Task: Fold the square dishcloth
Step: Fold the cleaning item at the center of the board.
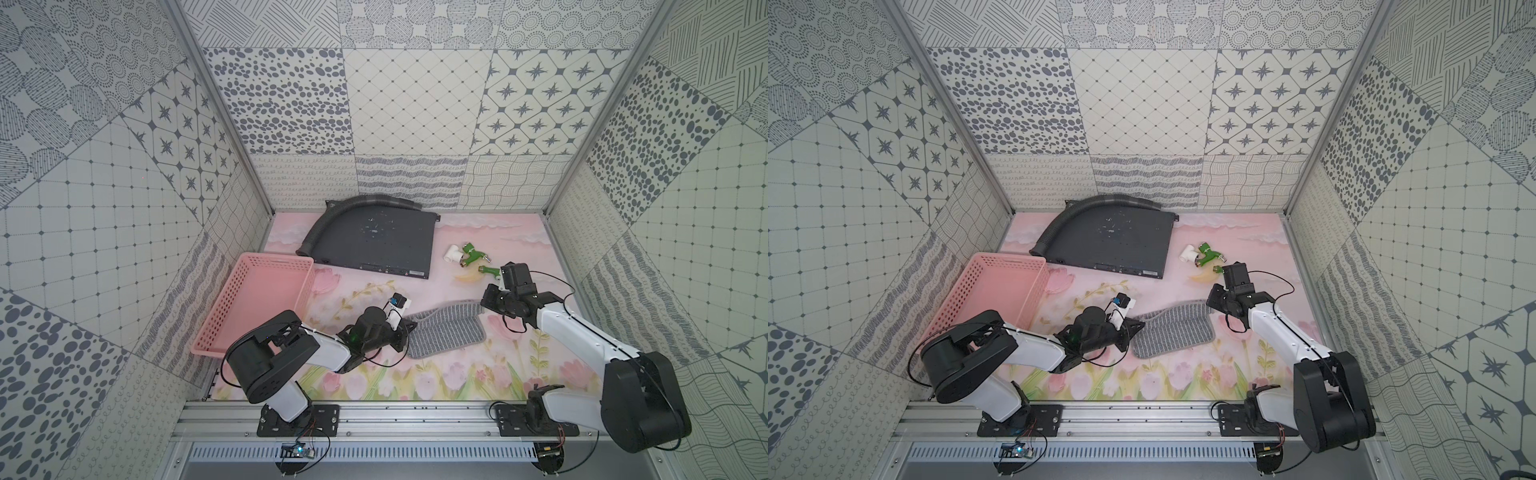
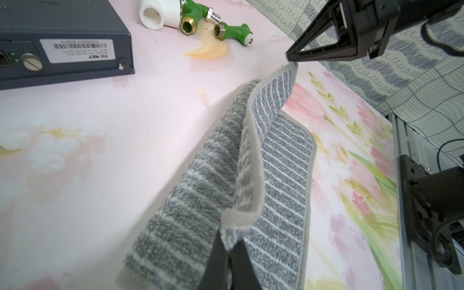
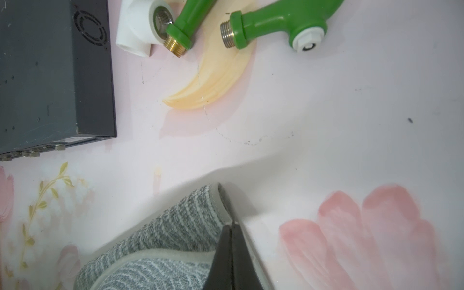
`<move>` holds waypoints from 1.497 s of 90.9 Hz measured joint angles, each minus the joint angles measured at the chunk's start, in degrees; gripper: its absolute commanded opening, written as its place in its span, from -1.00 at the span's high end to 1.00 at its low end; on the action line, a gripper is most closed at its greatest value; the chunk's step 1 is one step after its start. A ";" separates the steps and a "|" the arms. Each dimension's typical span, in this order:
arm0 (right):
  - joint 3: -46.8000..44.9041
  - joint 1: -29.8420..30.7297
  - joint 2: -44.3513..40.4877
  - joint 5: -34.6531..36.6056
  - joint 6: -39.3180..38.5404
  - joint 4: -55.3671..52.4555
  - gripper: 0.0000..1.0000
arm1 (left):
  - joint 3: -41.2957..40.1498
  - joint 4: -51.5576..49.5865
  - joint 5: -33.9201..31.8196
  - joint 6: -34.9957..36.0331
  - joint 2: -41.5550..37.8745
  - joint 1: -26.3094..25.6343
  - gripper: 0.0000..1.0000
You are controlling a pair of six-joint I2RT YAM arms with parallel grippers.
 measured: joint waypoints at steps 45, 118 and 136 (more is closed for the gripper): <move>-4.90 0.00 -2.78 -0.39 1.07 0.11 1.00 | -3.85 0.00 -3.48 -1.73 -1.40 -2.97 0.38; -7.65 0.00 -5.11 -1.27 3.41 0.13 0.62 | -8.63 -3.67 -0.11 -7.78 -18.16 -5.49 -0.43; -8.79 0.00 -6.14 -1.25 4.44 0.00 0.47 | -6.29 -12.02 -0.66 -8.04 -25.53 -5.49 -0.34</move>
